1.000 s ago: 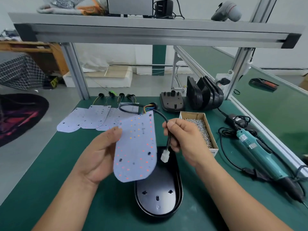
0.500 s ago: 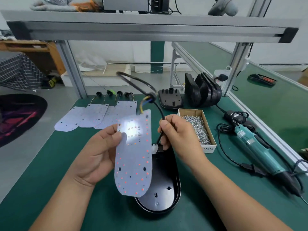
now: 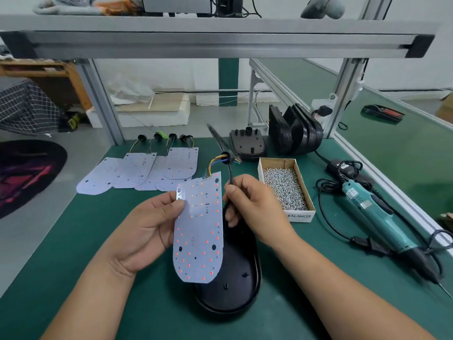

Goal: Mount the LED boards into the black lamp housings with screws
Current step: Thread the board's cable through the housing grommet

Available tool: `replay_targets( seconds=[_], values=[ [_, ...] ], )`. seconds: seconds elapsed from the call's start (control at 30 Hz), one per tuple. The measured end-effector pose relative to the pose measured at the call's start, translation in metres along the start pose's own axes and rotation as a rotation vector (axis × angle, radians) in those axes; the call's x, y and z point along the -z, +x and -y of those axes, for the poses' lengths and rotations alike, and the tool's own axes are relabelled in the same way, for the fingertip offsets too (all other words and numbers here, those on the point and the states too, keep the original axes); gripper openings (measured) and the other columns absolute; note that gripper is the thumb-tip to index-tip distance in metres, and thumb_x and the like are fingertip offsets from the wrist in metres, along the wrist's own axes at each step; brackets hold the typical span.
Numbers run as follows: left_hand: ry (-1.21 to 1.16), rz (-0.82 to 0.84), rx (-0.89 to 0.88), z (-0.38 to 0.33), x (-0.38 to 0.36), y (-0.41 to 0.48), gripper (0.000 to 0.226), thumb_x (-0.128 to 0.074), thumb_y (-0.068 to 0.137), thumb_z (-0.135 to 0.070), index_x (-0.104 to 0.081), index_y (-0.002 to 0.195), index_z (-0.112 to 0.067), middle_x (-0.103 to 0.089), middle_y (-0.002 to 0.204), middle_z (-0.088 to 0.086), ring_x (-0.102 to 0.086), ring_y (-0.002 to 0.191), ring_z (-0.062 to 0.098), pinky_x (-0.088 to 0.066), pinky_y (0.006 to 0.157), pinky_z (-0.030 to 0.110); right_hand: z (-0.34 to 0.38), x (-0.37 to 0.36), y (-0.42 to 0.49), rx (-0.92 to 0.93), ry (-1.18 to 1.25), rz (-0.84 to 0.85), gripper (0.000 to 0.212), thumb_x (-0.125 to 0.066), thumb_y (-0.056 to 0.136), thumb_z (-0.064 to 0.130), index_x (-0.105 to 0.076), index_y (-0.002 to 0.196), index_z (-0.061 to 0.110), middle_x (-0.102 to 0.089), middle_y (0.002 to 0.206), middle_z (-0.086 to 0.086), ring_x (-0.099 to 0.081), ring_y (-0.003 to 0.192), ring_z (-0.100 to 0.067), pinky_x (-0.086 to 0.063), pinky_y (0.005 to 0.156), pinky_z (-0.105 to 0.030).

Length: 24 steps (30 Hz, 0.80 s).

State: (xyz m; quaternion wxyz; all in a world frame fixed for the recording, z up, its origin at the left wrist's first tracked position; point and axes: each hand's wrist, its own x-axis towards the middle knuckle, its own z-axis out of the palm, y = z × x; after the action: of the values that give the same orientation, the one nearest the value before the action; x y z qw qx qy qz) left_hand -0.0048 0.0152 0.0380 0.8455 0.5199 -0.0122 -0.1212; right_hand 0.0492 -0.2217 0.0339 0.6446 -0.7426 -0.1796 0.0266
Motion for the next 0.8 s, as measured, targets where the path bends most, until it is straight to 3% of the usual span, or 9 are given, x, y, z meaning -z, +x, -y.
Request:
replay_targets(
  seconds=[0.17, 0.27, 0.33, 0.43, 0.53, 0.67, 0.8],
  values=[
    [0.107, -0.06, -0.006, 0.001, -0.001, 0.001, 0.017, -0.072, 0.094, -0.011, -0.078, 0.107, 0.0, -0.075, 0.102, 0.018, -0.073, 0.077, 0.022, -0.064, 0.068, 0.033, 0.003, 0.007, -0.002, 0.082, -0.226, -0.067, 0.021, -0.06, 0.107, 0.024, -0.055, 0.087, 0.025, -0.071, 0.065, -0.004, -0.067, 0.054, -0.02, -0.055, 0.055, -0.03],
    [0.206, -0.096, 0.007, 0.004, 0.0, 0.0, 0.042, -0.074, 0.088, -0.021, -0.069, 0.115, 0.011, -0.072, 0.109, 0.021, -0.069, 0.09, 0.026, -0.061, 0.083, 0.042, 0.007, 0.006, -0.006, 0.112, -0.263, -0.036, 0.022, -0.064, 0.105, 0.023, -0.055, 0.086, 0.029, -0.072, 0.067, -0.001, -0.067, 0.056, -0.016, -0.054, 0.057, -0.026],
    [0.264, -0.069, 0.026, 0.004, -0.001, -0.004, 0.046, -0.073, 0.088, -0.024, -0.067, 0.118, 0.011, -0.071, 0.112, 0.021, -0.067, 0.098, 0.027, -0.058, 0.093, 0.048, 0.007, 0.005, -0.008, 0.156, -0.333, -0.052, 0.024, -0.068, 0.102, 0.025, -0.054, 0.084, 0.032, -0.071, 0.073, 0.0, -0.063, 0.063, -0.013, -0.052, 0.062, -0.033],
    [0.241, -0.024, 0.074, 0.007, -0.001, -0.012, 0.048, -0.074, 0.09, -0.025, -0.064, 0.121, 0.011, -0.07, 0.113, 0.02, -0.066, 0.101, 0.029, -0.06, 0.091, 0.043, 0.005, 0.007, -0.01, 0.186, -0.322, -0.076, 0.024, -0.07, 0.101, 0.027, -0.055, 0.085, 0.036, -0.067, 0.086, 0.005, -0.059, 0.077, -0.011, -0.05, 0.075, -0.04],
    [0.188, -0.03, 0.089, 0.008, -0.003, -0.013, 0.051, -0.077, 0.089, -0.026, -0.064, 0.124, 0.009, -0.07, 0.117, 0.022, -0.065, 0.101, 0.031, -0.059, 0.09, 0.041, 0.001, 0.007, -0.012, 0.2, -0.213, -0.076, 0.02, -0.065, 0.103, 0.025, -0.058, 0.088, 0.036, -0.062, 0.084, 0.011, -0.055, 0.078, -0.006, -0.046, 0.074, -0.027],
    [0.097, -0.016, 0.103, 0.011, -0.007, -0.013, 0.052, -0.076, 0.092, -0.023, -0.061, 0.129, 0.01, -0.067, 0.128, 0.03, -0.063, 0.111, 0.037, -0.05, 0.105, 0.055, -0.003, 0.002, -0.011, 0.236, -0.136, -0.095, 0.031, -0.063, 0.106, 0.019, -0.054, 0.085, 0.04, -0.051, 0.077, 0.019, -0.045, 0.072, -0.002, -0.037, 0.067, -0.015],
    [0.023, -0.014, 0.104, 0.018, -0.014, -0.009, 0.043, -0.075, 0.09, -0.019, -0.069, 0.124, 0.007, -0.071, 0.113, 0.024, -0.07, 0.091, 0.029, -0.061, 0.082, 0.042, -0.003, 0.001, -0.009, 0.27, -0.112, -0.082, 0.03, -0.065, 0.105, 0.019, -0.055, 0.087, 0.04, -0.051, 0.078, 0.015, -0.044, 0.072, -0.002, -0.037, 0.067, -0.016]
  ],
)
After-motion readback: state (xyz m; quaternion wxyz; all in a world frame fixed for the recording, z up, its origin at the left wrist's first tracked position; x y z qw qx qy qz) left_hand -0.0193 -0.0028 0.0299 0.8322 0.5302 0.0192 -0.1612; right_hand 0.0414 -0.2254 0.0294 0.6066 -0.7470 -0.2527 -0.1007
